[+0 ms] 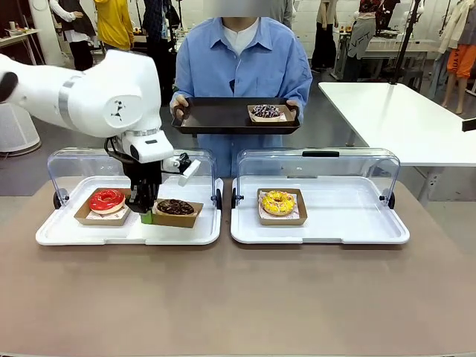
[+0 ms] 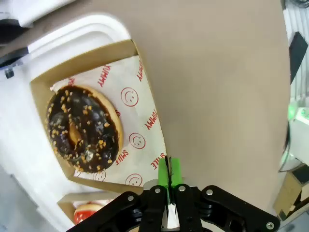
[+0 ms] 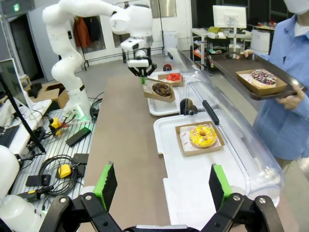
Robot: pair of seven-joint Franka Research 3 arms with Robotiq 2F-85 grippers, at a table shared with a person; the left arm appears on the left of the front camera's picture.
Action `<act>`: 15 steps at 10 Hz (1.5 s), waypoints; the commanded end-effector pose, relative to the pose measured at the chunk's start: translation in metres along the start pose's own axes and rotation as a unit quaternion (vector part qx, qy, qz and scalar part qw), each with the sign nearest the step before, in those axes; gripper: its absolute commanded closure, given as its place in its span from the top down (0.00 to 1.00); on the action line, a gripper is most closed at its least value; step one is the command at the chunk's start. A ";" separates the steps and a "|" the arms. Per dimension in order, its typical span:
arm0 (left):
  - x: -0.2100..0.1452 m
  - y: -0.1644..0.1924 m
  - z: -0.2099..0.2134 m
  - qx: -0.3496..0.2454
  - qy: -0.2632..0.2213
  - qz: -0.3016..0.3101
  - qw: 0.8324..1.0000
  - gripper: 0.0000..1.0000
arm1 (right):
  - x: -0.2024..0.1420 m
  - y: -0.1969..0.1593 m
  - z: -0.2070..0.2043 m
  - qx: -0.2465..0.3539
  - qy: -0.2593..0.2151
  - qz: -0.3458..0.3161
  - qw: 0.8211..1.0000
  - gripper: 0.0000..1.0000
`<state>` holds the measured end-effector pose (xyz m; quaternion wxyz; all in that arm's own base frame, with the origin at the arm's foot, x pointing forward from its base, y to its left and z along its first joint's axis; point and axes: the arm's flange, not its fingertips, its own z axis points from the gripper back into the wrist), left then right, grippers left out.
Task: Provide the desired donut to the person.
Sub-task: Pick up and lift the Paper togo box containing the Donut pointed at by the person.
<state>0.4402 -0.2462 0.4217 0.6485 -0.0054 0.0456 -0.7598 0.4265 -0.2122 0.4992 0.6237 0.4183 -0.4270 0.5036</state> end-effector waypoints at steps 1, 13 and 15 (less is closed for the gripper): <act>0.013 -0.040 0.027 0.029 0.027 0.006 0.999 0.00 | 0.000 0.000 0.000 0.000 -0.002 0.001 1.000 1.00; 0.037 -0.059 0.195 0.135 0.028 0.058 0.989 0.00 | 0.000 0.000 0.000 0.000 -0.002 0.001 1.000 1.00; 0.040 -0.067 0.200 0.141 0.018 0.067 0.988 0.00 | 0.000 0.000 0.000 0.000 -0.002 0.001 1.000 1.00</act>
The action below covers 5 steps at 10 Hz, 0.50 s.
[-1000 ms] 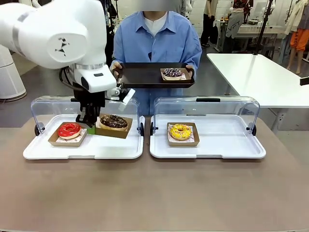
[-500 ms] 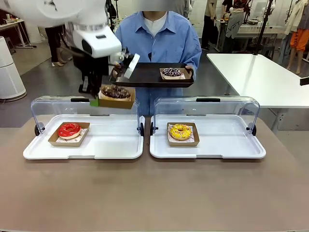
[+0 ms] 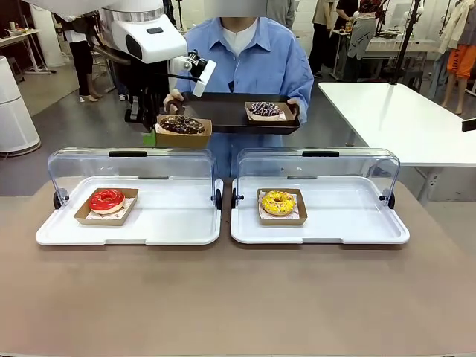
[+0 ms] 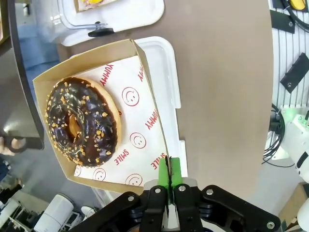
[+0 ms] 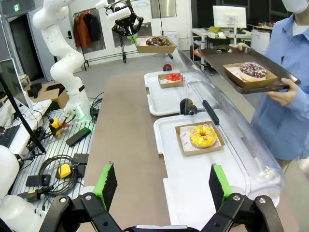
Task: Provide the desired donut to the person.
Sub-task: Pick up and lift the Paper togo box containing the Donut pointed at by the person, then place the picked Paper togo box onto the Handle tray extended by the person.
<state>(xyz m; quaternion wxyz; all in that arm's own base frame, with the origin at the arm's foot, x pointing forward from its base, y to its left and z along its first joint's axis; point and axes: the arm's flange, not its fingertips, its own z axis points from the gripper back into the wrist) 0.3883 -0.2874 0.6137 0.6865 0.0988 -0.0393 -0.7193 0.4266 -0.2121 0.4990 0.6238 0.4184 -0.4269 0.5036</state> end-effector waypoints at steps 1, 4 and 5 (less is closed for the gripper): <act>-0.001 -0.004 0.011 0.011 -0.003 0.009 1.000 0.00 | 0.000 0.000 0.000 0.000 -0.002 0.001 1.000 1.00; -0.001 -0.004 0.011 0.011 -0.003 0.009 1.000 0.00 | 0.000 0.000 0.000 0.000 -0.002 0.001 1.000 1.00; -0.001 -0.004 0.011 0.011 -0.003 0.009 1.000 0.00 | 0.000 0.000 0.000 0.000 -0.002 0.001 1.000 1.00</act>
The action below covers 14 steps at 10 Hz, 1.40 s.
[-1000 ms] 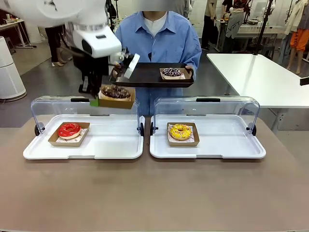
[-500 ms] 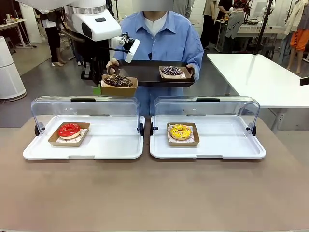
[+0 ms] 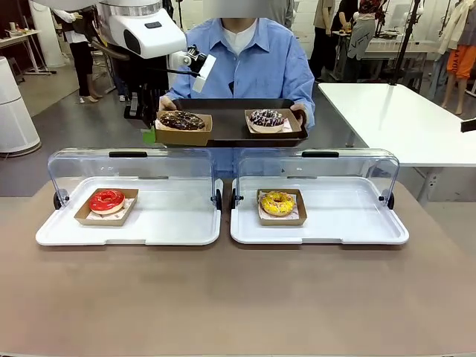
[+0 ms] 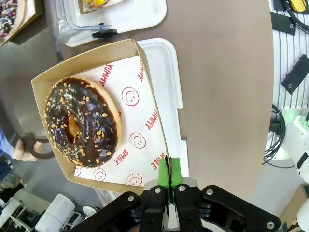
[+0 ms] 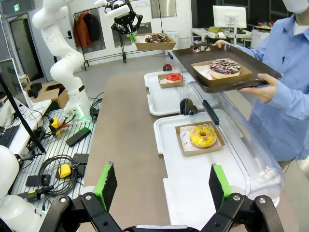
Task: Provide the desired donut to the person.
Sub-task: Place the picked Paper togo box onto the Handle tray extended by the person.
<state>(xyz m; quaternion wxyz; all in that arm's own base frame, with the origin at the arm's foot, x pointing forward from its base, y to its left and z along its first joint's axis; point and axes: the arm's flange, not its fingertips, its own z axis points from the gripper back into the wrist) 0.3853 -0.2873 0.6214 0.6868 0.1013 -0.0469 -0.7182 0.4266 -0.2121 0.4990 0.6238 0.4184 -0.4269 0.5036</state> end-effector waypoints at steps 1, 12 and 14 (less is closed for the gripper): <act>0.000 -0.003 0.003 0.003 0.000 0.007 1.000 0.00 | 0.000 0.000 0.000 0.000 -0.002 0.001 1.000 1.00; -0.007 0.074 0.010 -0.012 -0.026 0.012 1.000 0.01 | 0.000 0.000 0.000 0.000 -0.002 0.001 1.000 1.00; -0.013 0.125 0.014 -0.020 -0.034 0.020 0.999 0.01 | 0.000 0.000 0.000 0.000 -0.002 0.001 1.000 1.00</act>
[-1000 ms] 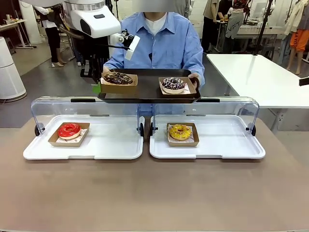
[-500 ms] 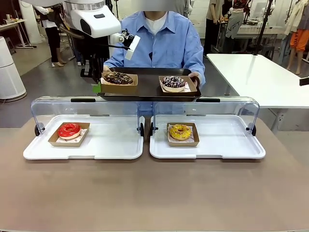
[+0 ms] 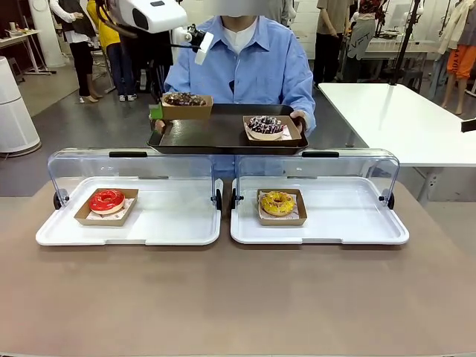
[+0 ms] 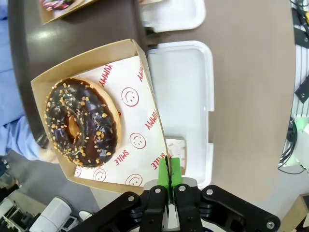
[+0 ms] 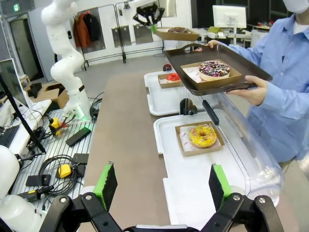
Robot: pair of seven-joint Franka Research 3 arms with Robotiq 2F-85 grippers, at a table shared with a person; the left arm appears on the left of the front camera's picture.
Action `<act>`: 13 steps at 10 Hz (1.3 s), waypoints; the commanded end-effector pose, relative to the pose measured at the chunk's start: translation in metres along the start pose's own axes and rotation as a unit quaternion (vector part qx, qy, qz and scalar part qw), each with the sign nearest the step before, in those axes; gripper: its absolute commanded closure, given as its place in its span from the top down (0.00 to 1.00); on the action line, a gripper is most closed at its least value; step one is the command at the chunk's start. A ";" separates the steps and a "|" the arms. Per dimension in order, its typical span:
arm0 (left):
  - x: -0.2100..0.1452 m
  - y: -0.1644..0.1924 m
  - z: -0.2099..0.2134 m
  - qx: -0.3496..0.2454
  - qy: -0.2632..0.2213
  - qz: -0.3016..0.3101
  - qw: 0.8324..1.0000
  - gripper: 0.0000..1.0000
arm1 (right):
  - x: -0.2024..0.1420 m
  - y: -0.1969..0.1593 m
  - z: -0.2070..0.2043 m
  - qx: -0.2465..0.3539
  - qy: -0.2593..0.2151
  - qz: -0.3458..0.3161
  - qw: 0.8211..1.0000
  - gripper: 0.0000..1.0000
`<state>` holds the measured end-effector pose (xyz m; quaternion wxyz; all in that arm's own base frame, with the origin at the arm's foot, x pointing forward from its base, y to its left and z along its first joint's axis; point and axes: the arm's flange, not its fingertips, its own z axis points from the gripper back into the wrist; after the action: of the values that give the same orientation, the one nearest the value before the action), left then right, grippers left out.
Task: Provide the desired donut to the person.
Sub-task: Place the picked Paper togo box onto the Handle tray extended by the person.
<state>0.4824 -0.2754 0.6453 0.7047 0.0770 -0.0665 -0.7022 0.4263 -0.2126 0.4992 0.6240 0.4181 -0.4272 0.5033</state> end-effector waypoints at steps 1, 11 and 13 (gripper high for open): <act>0.004 0.044 0.007 -0.026 -0.010 -0.011 1.000 0.01 | 0.000 0.000 -0.001 0.001 -0.002 0.001 1.000 1.00; -0.035 0.088 -0.083 -0.068 -0.042 -0.033 0.996 0.01 | 0.000 0.000 -0.001 0.001 -0.002 0.001 1.000 1.00; -0.036 0.090 -0.087 -0.073 -0.050 -0.042 0.995 0.05 | 0.000 0.000 -0.001 0.001 -0.002 0.001 1.000 1.00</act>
<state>0.5894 -0.2431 0.5807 0.6866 0.0044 -0.0334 -0.7263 0.4263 -0.2127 0.4992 0.6241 0.4180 -0.4272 0.5033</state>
